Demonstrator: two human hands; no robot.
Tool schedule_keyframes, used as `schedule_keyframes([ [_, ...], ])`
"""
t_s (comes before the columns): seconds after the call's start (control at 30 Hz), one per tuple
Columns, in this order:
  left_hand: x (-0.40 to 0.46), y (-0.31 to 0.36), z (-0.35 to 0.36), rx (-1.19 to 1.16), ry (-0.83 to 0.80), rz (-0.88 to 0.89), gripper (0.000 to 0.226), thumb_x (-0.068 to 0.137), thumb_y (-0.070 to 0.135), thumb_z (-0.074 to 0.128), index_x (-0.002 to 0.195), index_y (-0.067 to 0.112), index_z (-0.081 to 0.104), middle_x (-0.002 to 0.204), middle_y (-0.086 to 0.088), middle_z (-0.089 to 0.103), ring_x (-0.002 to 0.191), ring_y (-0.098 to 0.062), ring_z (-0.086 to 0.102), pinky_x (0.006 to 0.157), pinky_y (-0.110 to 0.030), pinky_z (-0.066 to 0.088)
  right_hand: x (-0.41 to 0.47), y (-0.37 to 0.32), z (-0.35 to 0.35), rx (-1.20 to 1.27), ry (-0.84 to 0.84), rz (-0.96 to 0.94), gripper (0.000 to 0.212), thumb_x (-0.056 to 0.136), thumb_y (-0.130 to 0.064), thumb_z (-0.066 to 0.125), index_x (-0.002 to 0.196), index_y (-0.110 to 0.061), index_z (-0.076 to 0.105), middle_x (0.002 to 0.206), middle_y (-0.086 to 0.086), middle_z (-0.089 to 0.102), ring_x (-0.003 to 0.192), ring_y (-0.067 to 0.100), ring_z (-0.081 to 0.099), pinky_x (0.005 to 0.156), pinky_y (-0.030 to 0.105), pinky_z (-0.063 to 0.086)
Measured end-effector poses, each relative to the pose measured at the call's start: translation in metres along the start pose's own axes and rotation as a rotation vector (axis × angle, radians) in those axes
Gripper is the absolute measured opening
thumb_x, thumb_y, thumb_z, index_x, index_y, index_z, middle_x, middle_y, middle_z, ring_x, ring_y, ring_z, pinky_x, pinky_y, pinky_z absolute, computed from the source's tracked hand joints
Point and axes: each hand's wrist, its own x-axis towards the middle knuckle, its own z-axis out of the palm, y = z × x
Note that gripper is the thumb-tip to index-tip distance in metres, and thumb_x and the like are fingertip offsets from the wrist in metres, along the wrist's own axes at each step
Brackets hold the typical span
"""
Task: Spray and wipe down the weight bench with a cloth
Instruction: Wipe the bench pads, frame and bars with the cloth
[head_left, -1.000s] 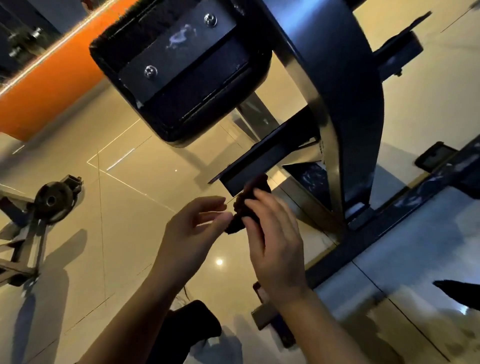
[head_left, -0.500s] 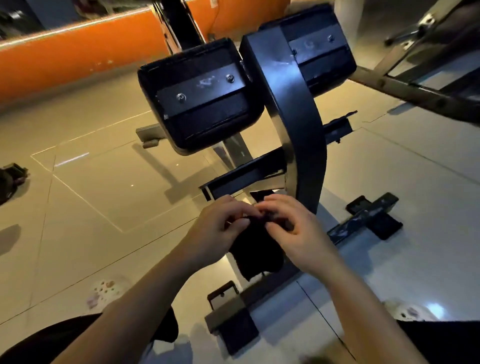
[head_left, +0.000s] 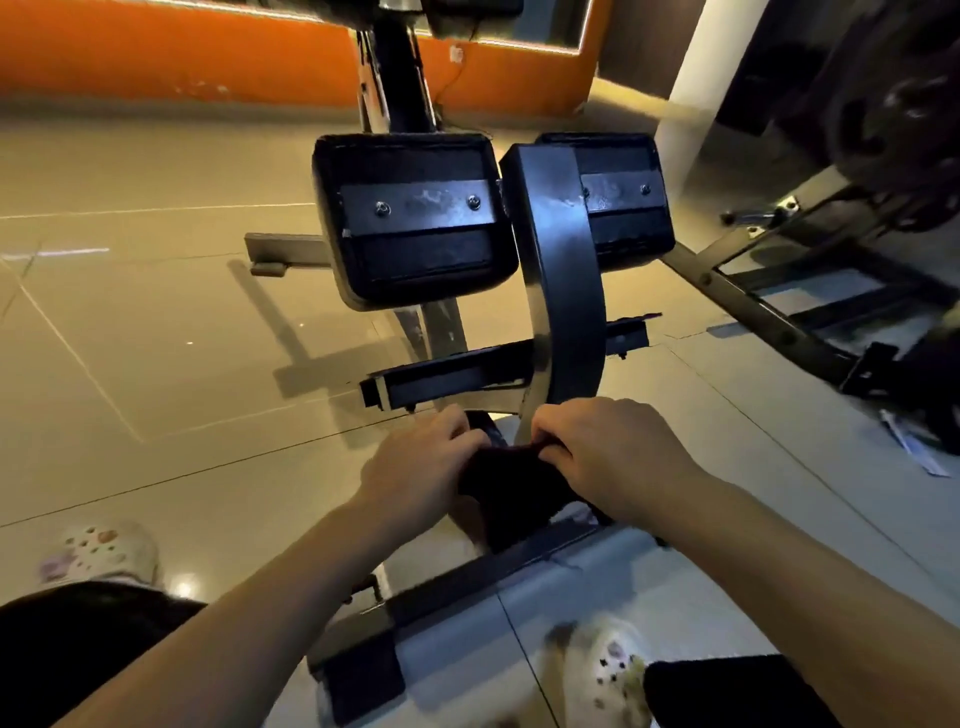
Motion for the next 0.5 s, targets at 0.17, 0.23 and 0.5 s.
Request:
schedule_keyframes([
  [0.17,0.024,0.019,0.041,-0.394,0.197,-0.429,0.019,0.096,0.026,0.055,0.108,0.038,0.063,0.090,0.018,0.052,0.083,-0.002,0.047,0.062,-0.014,0.028,0.021,0.022,0.004,0.129,-0.085,0.064,0.018,0.098,-0.034,0.053,0.114,-0.026,0.059,0.107,-0.005,0.066,0.090,0.013,0.057,0.077,0.023,0.047],
  [0.23,0.036,0.031,0.062,-0.622,0.355,-0.616,0.018,0.096,0.020,0.053,0.100,0.036,0.061,0.088,0.021,0.055,0.085,-0.003,0.053,0.069,-0.011,0.034,0.038,0.028,0.006,0.176,-0.105,0.049,0.013,0.097,-0.031,0.056,0.109,-0.027,0.059,0.102,-0.005,0.065,0.090,0.013,0.058,0.078,0.026,0.049],
  [0.5,0.118,0.101,0.103,-1.551,0.795,-0.937,0.019,0.098,0.029,0.051,0.103,0.044,0.041,0.114,0.005,0.058,0.105,-0.014,0.060,0.094,-0.042,0.051,0.070,0.070,0.012,0.298,-0.042,0.002,0.010,0.096,-0.021,0.057,0.100,-0.027,0.049,0.090,-0.008,0.058,0.079,0.008,0.056,0.071,0.015,0.048],
])
